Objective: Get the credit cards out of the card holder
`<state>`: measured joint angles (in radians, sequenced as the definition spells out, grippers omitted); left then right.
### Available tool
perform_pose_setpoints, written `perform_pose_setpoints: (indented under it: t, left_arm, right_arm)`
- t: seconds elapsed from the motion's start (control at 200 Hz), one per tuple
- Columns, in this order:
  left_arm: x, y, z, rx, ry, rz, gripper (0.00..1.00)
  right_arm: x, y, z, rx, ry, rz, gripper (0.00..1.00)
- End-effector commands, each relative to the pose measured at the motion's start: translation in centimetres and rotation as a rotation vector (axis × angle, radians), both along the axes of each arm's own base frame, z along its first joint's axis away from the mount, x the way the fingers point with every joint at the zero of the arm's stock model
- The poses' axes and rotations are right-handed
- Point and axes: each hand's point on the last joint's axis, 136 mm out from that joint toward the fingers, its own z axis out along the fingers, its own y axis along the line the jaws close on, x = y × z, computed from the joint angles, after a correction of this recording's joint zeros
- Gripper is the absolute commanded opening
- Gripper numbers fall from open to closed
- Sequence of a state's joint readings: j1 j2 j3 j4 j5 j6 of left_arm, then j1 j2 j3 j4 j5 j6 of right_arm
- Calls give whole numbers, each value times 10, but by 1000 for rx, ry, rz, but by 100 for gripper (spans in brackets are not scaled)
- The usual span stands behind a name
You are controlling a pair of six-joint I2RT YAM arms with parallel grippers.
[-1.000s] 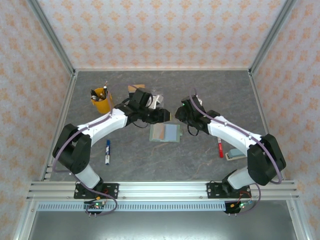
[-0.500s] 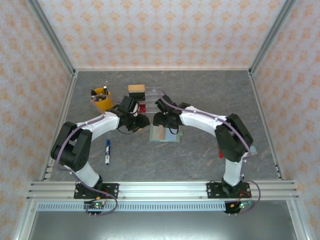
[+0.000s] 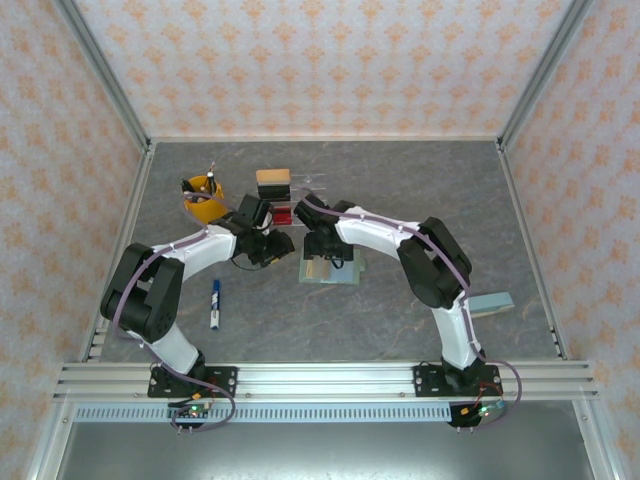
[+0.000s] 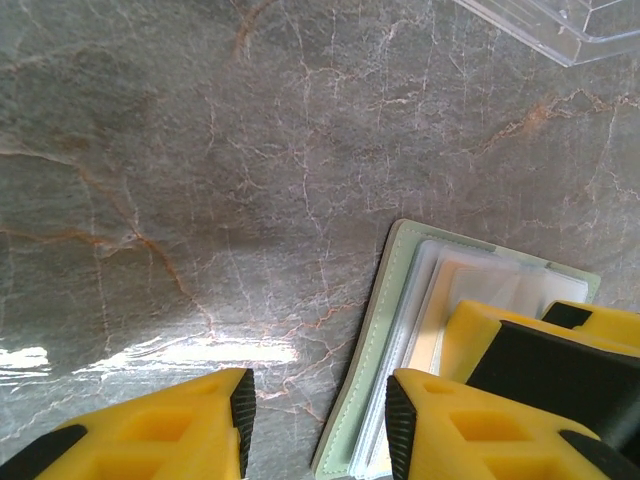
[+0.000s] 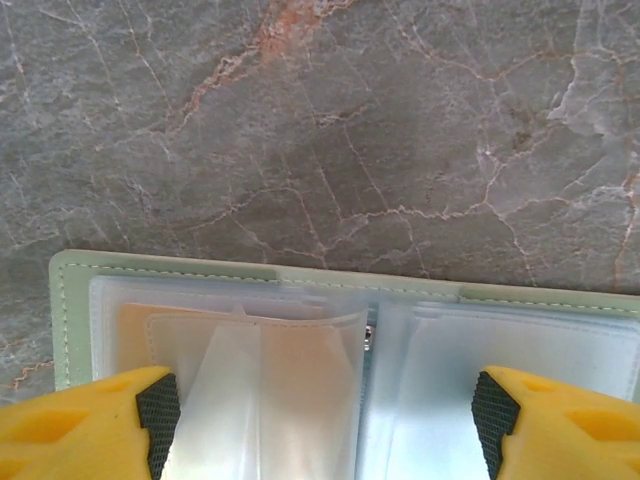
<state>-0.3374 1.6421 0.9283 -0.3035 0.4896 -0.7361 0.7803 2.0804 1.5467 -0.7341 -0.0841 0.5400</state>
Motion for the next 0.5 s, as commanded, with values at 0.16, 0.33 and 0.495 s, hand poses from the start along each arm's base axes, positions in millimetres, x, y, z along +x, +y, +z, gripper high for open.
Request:
perform_pose_setpoints:
  t: [0.16, 0.33, 0.495]
  left_arm:
    - [1, -3, -3, -18, 19, -3, 42]
    - [2, -5, 0, -28, 13, -9, 42]
    - [5, -8, 4, -43, 3, -17, 42]
  right_arm:
    - [-7, -32, 8, -158, -8, 29, 79]
    - [-9, -55, 21, -201, -40, 6, 75]
    - [-10, -81, 32, -231, -72, -44, 74]
